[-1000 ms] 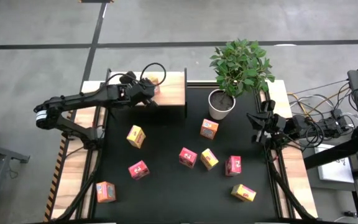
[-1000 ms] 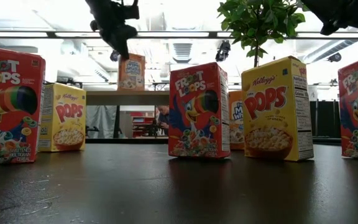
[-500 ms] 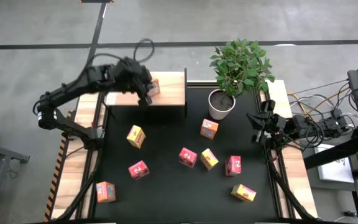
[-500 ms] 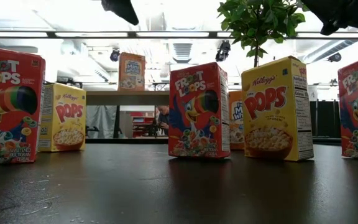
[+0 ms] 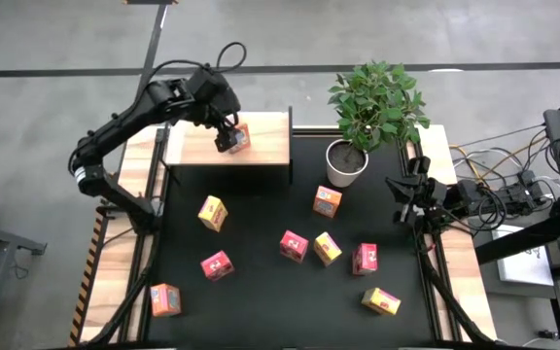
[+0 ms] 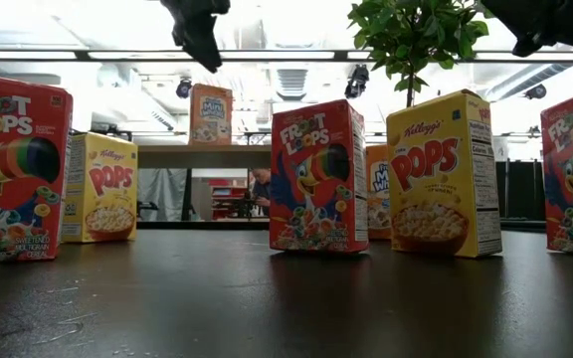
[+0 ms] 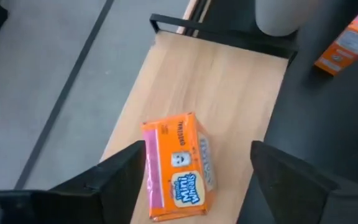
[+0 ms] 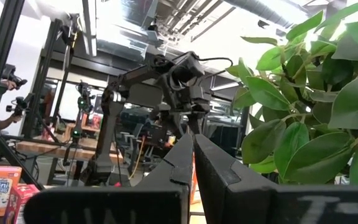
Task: Stack cereal on shelf
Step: Put the top center orange cereal box on the shelf
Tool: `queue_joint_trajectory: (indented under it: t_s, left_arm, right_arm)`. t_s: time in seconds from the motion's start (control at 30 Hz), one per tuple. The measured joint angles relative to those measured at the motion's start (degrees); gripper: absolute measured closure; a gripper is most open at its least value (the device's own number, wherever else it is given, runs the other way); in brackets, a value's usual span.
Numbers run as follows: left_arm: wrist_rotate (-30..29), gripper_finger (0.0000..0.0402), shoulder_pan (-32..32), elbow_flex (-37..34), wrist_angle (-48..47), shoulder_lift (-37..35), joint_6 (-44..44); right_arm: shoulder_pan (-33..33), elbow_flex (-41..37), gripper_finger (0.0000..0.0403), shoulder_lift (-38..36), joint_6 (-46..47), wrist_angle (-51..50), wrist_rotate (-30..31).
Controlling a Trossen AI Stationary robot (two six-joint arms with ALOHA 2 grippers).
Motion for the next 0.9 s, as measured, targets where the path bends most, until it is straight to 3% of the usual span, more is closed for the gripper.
queue_joint_trajectory:
  t_s: [0.9]
  left_arm:
    - [2.8, 0.0132, 5.8, -2.6, 1.1, 2.3, 3.9]
  right_arm:
    - [0.0, 0.0, 0.0394, 0.0, 0.0, -0.3, 0.0]
